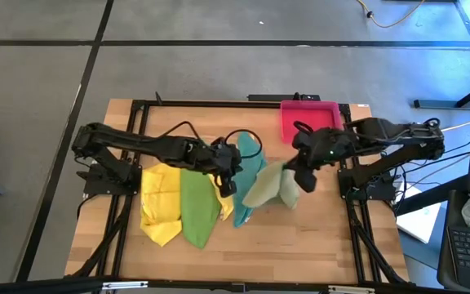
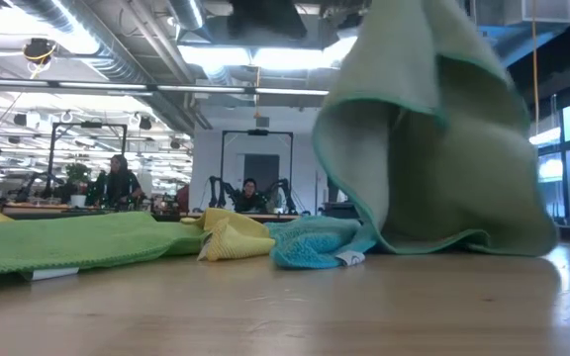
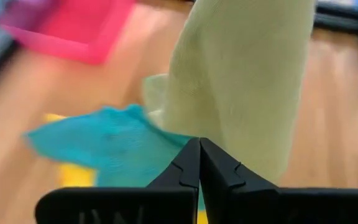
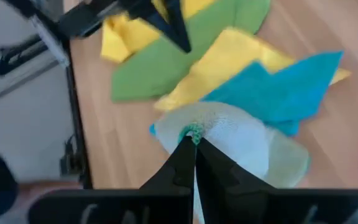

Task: Fold microfiber towels
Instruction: Fold the light green towel

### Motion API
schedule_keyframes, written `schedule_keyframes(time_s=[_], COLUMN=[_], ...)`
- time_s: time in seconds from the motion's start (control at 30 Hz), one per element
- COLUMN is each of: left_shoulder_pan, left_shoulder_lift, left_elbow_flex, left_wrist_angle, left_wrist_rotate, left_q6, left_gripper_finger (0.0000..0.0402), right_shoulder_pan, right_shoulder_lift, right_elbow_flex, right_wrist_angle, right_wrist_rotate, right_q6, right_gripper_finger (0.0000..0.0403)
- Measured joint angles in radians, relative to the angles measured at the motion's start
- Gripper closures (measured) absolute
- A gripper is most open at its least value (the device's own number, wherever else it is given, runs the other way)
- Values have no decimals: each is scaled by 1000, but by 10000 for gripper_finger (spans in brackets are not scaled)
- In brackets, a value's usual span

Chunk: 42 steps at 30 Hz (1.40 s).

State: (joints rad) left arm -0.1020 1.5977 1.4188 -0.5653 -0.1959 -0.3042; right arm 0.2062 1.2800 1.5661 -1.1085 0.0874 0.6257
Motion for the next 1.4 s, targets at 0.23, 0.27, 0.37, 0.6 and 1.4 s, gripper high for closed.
schedule_keyframes(time_s=[0.23, 0.27, 0.37, 0.6, 1.4], left_shoulder_pan=[60, 66, 80, 90, 109], left_shoulder_lift=[75, 91, 171, 320, -308], left_elbow_flex=[-267, -291, -323, -327, -720], left_wrist_angle=[437, 478, 514, 339, -726], left_wrist_rotate=[138, 138, 138, 270, 11], left_q6=[-56, -50, -50, -134, -141], left_gripper_finger=[401, 401, 401, 401, 401], right_shoulder_pan=[96, 107, 132, 146, 82], right_shoulder_lift=[-1, 0, 6, 11, 74], right_elbow_flex=[33, 32, 32, 32, 30], right_wrist_angle=[-11, -11, -12, -14, -2], right_wrist_rotate=[-1, 14, 55, 103, 207], right_q6=[24, 24, 24, 26, -115], right_gripper_finger=[396, 396, 396, 396, 395])
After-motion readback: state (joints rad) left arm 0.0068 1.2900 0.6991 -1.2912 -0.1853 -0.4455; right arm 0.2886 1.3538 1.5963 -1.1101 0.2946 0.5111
